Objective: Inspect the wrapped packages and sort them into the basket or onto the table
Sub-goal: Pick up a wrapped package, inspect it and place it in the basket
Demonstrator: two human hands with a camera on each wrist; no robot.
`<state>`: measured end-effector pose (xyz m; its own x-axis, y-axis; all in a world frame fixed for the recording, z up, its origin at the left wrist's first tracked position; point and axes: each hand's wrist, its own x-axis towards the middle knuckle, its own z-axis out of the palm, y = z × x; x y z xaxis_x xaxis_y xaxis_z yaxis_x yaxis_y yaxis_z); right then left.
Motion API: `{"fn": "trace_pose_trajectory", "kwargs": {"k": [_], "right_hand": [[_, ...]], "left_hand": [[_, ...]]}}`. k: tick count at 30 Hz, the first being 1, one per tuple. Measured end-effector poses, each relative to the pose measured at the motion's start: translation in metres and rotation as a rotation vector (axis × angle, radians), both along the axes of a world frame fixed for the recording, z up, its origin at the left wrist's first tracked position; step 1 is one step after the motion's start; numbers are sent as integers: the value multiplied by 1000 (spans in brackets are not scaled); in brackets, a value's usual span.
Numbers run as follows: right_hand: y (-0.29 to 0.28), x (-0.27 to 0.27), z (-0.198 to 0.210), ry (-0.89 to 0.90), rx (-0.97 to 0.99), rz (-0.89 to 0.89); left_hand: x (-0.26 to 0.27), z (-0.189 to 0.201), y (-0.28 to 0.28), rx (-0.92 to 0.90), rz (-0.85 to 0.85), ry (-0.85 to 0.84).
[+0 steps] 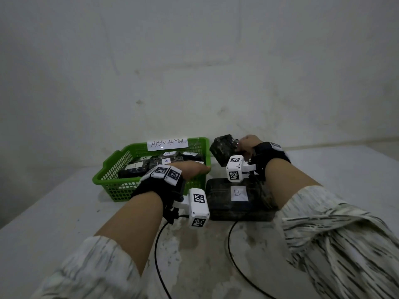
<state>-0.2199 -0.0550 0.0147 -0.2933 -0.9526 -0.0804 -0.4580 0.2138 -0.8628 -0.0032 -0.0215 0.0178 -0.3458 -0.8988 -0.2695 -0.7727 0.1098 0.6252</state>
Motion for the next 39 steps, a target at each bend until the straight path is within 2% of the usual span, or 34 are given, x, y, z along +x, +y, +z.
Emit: {"fn": "trace_pose_trajectory", "kwargs": {"k": [4, 6, 8, 11, 13, 16, 19, 22, 24, 29, 31, 34, 39], "right_hand": [[25, 15, 6, -335, -195, -46], [37, 26, 10, -437, -243, -33], [52, 37, 13, -530, -219, 72], [72, 52, 11, -505, -139, 260], [78, 60, 10, -493, -109, 312], [86, 74, 14, -483, -77, 273], [95, 82, 17, -650, -27, 293], [102, 94, 18, -597, 20, 463], [105, 105, 15, -513, -37, 420], [103, 120, 7, -473, -195, 216], [105, 123, 5, -494, -235, 200], [106, 127, 5, -485, -304, 172], [110, 127, 4, -541, -287, 228]], "left_hand": [[-5, -3, 8, -46, 38, 156], [-6, -6, 7, -80, 117, 328], [-6, -6, 10, -109, 153, 565], [-1, -4, 14, -46, 75, 872], [5, -2, 15, -6, 37, 949], [17, 4, 17, -15, 84, 1052], [28, 6, 17, -102, 92, 1078], [35, 3, 18, -200, 114, 1026], [36, 3, 20, -261, 118, 1015], [38, 3, 26, -348, 73, 1010], [37, 2, 28, -335, 59, 1009], [34, -1, 32, -191, 32, 1017], [37, -6, 36, -193, 39, 1052]]}}
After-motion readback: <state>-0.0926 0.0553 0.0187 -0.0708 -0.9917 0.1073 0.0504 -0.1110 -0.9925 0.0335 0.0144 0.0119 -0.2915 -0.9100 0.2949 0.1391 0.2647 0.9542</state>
